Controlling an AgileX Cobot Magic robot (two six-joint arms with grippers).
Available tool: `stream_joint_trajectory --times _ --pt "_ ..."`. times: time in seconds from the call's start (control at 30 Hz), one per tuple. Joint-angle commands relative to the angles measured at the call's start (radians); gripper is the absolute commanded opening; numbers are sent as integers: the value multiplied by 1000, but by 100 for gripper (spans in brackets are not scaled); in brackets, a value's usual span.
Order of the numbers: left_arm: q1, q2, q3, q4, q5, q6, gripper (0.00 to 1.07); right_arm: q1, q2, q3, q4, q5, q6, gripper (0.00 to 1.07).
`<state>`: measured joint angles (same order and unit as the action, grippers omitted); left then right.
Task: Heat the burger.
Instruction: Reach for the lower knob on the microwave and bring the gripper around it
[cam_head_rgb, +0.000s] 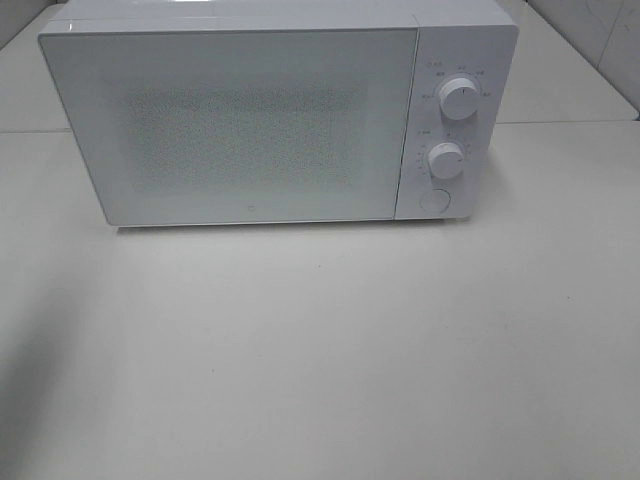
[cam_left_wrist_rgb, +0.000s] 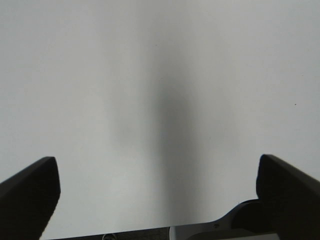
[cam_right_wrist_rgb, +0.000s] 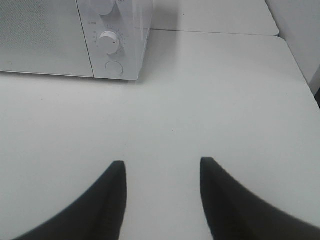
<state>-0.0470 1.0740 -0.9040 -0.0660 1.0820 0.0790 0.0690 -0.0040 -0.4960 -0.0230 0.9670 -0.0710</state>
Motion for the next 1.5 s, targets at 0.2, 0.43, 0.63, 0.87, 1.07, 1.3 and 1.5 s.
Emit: stream_joint_trajectory --times 0.2,0.43,0.63,0.87,1.07,1.3,1.5 --pt "65 -208 186 -41 -32 11 100 -2 -25 -1 3 -6 -9 49" --pt "67 -460 302 -60 -32 11 100 -2 -25 -1 3 -6 -9 49" --pt "67 -605 376 -60 -17 11 100 -2 -25 -1 3 -6 -9 49" --pt "67 -728 385 -44 -9 6 100 -2 -25 -1 3 -6 -9 49" --pt "67 -878 385 -13 -10 -24 100 -2 -25 -1 3 -6 -9 49" --pt "67 -1045 385 -7 -10 -27 100 -2 -25 -1 3 -6 -9 49" --pt "67 -1100 387 -7 -10 -28 100 -2 -25 -1 3 -6 -9 49"
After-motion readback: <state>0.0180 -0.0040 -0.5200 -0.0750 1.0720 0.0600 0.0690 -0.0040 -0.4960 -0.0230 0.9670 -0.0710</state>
